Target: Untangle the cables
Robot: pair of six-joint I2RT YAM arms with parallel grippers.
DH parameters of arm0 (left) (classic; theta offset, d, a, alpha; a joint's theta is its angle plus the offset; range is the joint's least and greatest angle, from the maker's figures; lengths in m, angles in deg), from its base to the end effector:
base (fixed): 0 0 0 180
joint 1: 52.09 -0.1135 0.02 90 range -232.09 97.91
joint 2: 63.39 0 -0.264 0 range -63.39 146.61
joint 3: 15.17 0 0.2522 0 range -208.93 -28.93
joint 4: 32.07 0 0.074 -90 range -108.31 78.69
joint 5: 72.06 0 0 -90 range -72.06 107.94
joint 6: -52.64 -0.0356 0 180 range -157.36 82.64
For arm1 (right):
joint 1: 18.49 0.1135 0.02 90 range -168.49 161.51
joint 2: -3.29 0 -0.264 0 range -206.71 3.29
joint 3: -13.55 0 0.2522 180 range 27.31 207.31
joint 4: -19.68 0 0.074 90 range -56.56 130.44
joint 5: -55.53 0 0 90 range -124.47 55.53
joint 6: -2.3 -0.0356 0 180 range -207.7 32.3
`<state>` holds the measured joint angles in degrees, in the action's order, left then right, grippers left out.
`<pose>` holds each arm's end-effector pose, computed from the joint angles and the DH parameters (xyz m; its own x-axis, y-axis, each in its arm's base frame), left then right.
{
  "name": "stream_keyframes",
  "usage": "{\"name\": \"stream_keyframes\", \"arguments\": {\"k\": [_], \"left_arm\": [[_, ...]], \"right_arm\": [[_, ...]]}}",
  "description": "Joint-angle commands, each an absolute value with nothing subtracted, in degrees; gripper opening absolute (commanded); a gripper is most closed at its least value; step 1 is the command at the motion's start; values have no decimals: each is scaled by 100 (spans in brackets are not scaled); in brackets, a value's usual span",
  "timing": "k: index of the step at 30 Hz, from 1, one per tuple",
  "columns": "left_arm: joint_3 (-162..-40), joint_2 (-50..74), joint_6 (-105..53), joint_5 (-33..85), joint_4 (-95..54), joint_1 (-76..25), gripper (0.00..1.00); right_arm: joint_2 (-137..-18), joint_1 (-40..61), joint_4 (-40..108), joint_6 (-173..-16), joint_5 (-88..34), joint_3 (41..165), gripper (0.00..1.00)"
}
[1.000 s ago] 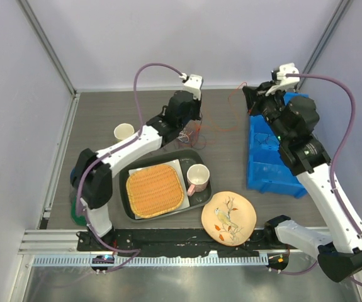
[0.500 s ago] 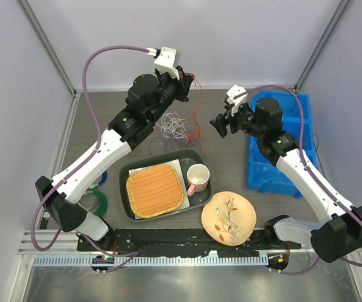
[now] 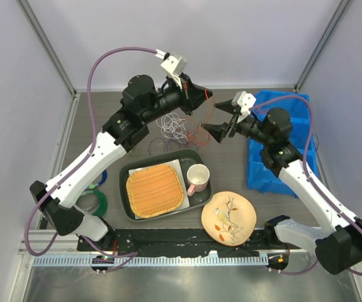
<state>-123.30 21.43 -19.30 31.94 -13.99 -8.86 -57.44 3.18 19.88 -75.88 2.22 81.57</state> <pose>0.2388 -0.2363 0.4861 -0.1973 -0.2274 -0.9536 0.8193 0.4959 -0.2878 0.2178 0.1094 0.3885 0.2858 -0.0632 -0.9562 -0.8057 0.5244 -0.2755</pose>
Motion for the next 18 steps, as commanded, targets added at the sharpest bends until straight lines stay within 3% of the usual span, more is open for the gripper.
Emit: {"name": "stream_keyframes", "arguments": {"k": [1, 5, 11, 18], "left_arm": [[-12315, 1713, -1733, 3850, -1602, -762, 0], [-12297, 1774, -1654, 3973, -1602, -682, 0], [-12359, 1722, -1908, 3290, -1400, -682, 0], [-12042, 1484, -2110, 2516, -1383, -682, 0]], "right_arm": [[-6280, 322, 1552, -8276, 24, 8514, 84], [-6781, 322, 1672, -8875, 331, 8952, 81], [-6475, 322, 2404, -8103, 255, 9052, 79], [-5385, 322, 2614, -6907, -151, 8418, 96]]}}
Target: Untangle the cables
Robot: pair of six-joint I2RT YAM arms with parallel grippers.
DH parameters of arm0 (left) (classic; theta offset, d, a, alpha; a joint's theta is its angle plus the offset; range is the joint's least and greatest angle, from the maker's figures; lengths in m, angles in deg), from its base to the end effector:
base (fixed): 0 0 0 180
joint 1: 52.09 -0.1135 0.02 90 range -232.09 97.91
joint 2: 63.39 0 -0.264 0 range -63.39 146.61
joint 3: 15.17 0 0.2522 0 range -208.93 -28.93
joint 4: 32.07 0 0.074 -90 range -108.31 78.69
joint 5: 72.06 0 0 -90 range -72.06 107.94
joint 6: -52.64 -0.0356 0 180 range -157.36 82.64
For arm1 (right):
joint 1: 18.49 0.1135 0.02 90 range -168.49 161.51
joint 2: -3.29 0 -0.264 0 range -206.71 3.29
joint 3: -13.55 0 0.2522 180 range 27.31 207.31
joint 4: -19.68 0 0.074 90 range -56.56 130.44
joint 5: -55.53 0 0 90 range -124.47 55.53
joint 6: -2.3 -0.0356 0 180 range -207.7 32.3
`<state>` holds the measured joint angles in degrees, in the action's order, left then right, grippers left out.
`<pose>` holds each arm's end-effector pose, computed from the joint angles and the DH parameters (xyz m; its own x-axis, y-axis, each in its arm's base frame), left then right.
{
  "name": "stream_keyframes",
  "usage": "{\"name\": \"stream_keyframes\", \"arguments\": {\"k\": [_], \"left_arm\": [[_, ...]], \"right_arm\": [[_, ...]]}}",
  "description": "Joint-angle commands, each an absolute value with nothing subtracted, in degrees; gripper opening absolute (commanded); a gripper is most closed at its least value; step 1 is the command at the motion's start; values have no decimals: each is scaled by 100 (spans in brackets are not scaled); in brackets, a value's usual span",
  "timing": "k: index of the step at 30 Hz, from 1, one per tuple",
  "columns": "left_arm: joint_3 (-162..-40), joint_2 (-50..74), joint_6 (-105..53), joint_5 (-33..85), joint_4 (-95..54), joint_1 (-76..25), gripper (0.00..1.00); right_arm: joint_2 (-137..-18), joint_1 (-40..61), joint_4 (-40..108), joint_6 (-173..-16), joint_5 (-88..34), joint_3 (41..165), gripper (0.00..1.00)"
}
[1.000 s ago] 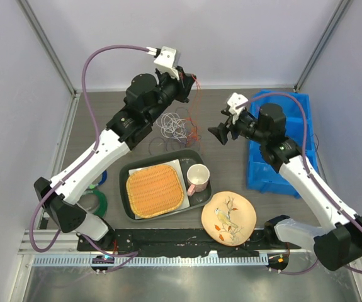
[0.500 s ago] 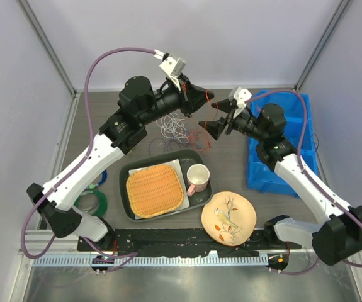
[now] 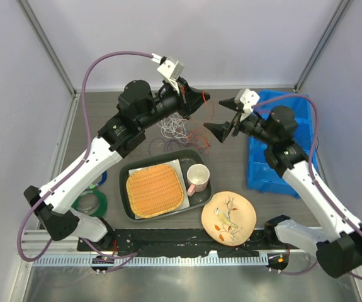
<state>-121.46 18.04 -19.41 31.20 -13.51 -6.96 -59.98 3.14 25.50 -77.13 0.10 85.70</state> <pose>0.2182 -0.2308 0.4925 -0.1885 -0.2358 -0.9533 0.8331 0.4756 -0.2824 0.2283 0.1123 0.3937 0.2011 -0.0828 -0.9761 -0.8070 0.5508 -0.2130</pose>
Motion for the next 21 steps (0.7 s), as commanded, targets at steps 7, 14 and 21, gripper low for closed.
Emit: {"name": "stream_keyframes", "arguments": {"k": [7, 14, 21], "left_arm": [[-12139, 1554, -2066, 2058, -1172, -682, 0], [-12279, 1773, -1979, 1847, -1005, -682, 0], [-12402, 2019, -1847, 1681, -961, -673, 0]], "right_arm": [[-5279, 340, 3537, -6581, 1491, 8689, 99], [-5586, 498, 2530, -8293, 1239, 8769, 99], [-6017, 674, 1894, -9262, -176, 8804, 99]]}}
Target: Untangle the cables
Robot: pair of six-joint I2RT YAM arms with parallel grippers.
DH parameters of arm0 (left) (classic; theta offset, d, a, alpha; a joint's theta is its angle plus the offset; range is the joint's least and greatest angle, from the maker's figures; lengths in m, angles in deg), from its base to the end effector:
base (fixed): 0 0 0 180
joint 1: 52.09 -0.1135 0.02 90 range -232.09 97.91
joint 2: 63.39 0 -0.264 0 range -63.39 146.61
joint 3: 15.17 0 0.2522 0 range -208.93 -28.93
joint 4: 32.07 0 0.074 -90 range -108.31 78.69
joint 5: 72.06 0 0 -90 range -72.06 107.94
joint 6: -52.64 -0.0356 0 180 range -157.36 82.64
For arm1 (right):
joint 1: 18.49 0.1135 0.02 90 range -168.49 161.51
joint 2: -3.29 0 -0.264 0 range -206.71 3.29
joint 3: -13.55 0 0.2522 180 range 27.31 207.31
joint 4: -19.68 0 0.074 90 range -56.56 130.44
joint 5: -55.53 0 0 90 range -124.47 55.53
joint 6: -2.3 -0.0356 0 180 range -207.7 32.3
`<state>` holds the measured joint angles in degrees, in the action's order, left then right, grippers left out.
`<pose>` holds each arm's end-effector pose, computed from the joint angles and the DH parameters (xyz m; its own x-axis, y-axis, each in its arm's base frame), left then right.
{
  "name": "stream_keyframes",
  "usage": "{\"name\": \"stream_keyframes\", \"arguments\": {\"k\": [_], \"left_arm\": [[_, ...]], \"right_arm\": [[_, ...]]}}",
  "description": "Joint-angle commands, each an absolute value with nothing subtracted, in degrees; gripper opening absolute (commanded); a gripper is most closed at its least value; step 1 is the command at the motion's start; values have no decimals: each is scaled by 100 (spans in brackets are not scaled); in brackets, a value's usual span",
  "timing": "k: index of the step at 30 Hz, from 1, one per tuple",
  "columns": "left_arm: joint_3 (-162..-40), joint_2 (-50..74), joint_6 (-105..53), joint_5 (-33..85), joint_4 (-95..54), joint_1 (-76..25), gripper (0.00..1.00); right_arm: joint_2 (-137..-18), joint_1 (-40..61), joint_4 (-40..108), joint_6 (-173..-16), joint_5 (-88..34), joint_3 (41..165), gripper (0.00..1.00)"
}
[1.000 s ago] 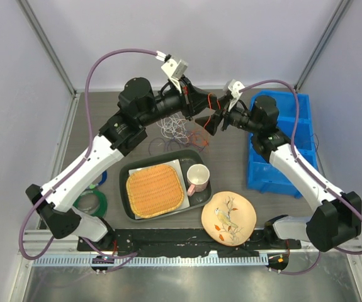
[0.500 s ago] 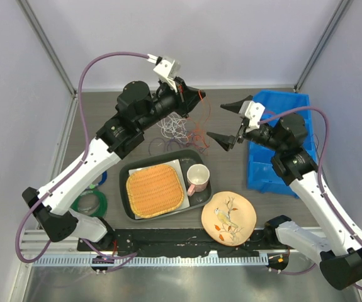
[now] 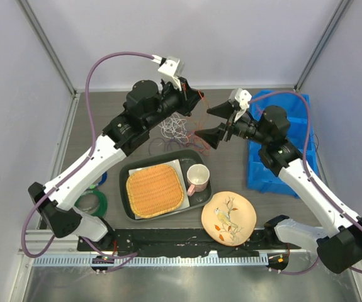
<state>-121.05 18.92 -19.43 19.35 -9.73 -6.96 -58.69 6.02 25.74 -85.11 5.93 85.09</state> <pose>0.2289 -0.2312 0.4783 -0.2090 -0.2262 -0.9514 0.6953 0.6498 -0.3073 0.2139 0.1229 0.3946 0.0964 0.0061 -0.9953 -0.9011 0.4253 -0.0846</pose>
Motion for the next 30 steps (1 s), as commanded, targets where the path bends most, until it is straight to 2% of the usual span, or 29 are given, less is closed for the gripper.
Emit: {"name": "stream_keyframes", "arguments": {"k": [1, 4, 8, 14, 16, 17, 18, 20, 22, 23, 26, 30], "left_arm": [[-12455, 2063, -1873, 1627, -839, -656, 0], [-12456, 2152, -1882, 1530, -776, -612, 0], [-12359, 2143, -1926, 1740, -785, -585, 0], [-12315, 2073, -1943, 2303, -750, -577, 0], [-12306, 2020, -1961, 2505, -758, -585, 0], [-12332, 1994, -1961, 2558, -741, -577, 0], [-12341, 1959, -1978, 2576, -680, -577, 0], [-12306, 1880, -2005, 2428, -627, -585, 0], [-12184, 1670, -2049, 1947, -626, -585, 0], [-11931, 1555, -2084, 1848, -687, -577, 22], [-11228, 1221, -2242, 1539, -1135, -585, 100], [-10313, 1009, -2497, 1232, -1801, -585, 100]], "right_arm": [[-6069, 700, 1868, -9323, -621, 8805, 99], [-6061, 700, 1728, -9297, -1640, 8717, 99], [-6192, 700, 1533, -9219, -2145, 8620, 99], [-6772, 700, 1911, -8796, -1523, 9024, 98], [-7080, 700, 1999, -8656, -1066, 9182, 89], [-7168, 709, 2052, -8673, -1004, 9243, 84], [-7316, 700, 2209, -8638, -856, 9375, 50], [-7397, 700, 2341, -8629, -793, 9481, 2], [-7336, 700, 2596, -8542, -723, 9587, 1], [-7266, 691, 2606, -8524, -705, 9587, 1], [-6932, 700, 2501, -8611, -1020, 9534, 1], [-6747, 691, 2727, -8953, -2117, 10181, 1]]}}
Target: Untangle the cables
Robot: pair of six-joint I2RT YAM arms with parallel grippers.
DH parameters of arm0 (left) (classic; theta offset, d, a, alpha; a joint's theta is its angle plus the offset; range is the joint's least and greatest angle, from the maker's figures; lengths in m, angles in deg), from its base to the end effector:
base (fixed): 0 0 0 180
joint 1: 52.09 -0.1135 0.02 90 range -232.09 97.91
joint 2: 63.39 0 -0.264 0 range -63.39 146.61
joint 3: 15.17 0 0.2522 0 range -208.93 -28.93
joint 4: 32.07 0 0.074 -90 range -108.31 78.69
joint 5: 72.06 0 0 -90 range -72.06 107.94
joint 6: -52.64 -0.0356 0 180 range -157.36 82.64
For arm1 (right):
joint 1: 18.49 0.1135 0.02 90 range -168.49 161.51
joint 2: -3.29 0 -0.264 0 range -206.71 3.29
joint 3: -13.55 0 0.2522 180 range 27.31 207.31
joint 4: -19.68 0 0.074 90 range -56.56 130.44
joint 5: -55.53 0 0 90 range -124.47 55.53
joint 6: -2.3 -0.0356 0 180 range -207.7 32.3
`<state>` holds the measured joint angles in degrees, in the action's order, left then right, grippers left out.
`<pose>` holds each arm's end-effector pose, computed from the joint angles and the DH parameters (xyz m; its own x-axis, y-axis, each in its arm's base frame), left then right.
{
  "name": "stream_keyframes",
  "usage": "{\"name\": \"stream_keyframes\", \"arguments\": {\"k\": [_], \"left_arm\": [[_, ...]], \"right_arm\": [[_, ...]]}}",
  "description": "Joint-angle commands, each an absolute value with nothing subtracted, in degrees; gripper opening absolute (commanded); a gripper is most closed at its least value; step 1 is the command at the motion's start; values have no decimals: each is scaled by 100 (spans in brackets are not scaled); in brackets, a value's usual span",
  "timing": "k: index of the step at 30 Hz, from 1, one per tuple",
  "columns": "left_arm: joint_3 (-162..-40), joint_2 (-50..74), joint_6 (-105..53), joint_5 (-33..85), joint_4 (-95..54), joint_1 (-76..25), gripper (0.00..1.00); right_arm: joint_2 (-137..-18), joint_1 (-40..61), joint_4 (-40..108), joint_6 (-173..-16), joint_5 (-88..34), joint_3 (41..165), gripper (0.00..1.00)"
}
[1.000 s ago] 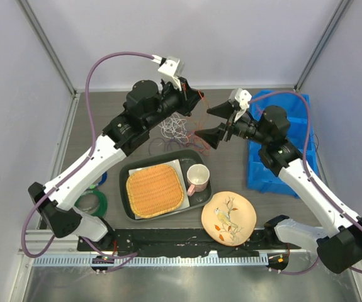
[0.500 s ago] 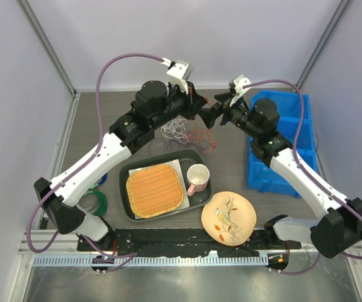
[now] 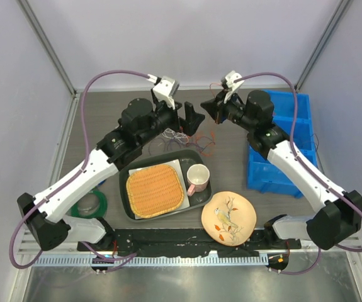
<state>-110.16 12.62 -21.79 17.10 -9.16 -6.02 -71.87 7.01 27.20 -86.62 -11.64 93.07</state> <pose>0.2113 -0.2186 0.4442 -0.2364 -0.1415 -0.9613 0.6711 0.6916 -0.2668 0.2743 0.1461 0.3820 -0.0357 -0.0363 -0.9987 -0.7473 0.6645 0.0026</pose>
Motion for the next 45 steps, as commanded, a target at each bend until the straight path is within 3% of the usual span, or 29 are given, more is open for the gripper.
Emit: {"name": "stream_keyframes", "arguments": {"k": [1, 4, 8, 13, 18, 21, 22, 24, 25, 27, 32, 37, 41, 45], "left_arm": [[-10085, 992, -2549, 1240, -2083, -585, 100], [-9328, 1140, -2777, 2081, -3112, -586, 100], [-9737, 1877, -2866, 2655, -3474, -586, 100], [-10626, 2968, -2963, 1525, -3237, -594, 100], [-10750, 3592, -3069, 941, -3201, -655, 100], [-10698, 3760, -2981, 1099, -3062, -761, 83], [-10628, 3795, -2902, 1082, -3052, -796, 70], [-10522, 3813, -2779, 837, -3122, -901, 55], [-10417, 3813, -2639, 792, -3097, -954, 42], [-10259, 3752, -2402, 844, -3035, -1199, 33], [-9468, 3470, -1541, 1389, -3333, -1850, 26], [-9221, 3277, -1197, 1732, -3360, -2396, 17], [-9212, 3215, -1240, 1776, -3132, -2440, 13], [-9099, 3057, -1205, 1776, -3017, -2440, 2]], "right_arm": [[-6781, 691, 2833, -9024, -2329, 10402, 1], [-7053, 691, 3273, -9349, -2744, 11351, 1], [-7510, 691, 3862, -9850, -2245, 12398, 1], [-8099, 691, 4389, -10404, -1900, 13435, 1], [-8197, 691, 4425, -10615, -2093, 13954, 1], [-8162, 691, 4434, -10511, -2522, 14174, 1], [-8127, 691, 4451, -10310, -2863, 14262, 1], [-8065, 691, 4460, -10054, -3287, 14420, 1], [-8048, 674, 4486, -9870, -3480, 14482, 1], [-8021, 656, 4644, -9440, -4578, 14710, 1], [-8012, 16, 4698, -8814, -6065, 14738, 1], [-7933, -1179, 4733, -9138, -5900, 14150, 1], [-7705, -1558, 4733, -9542, -5399, 13185, 1], [-7363, -1769, 4654, -9876, -5634, 12401, 1]]}}
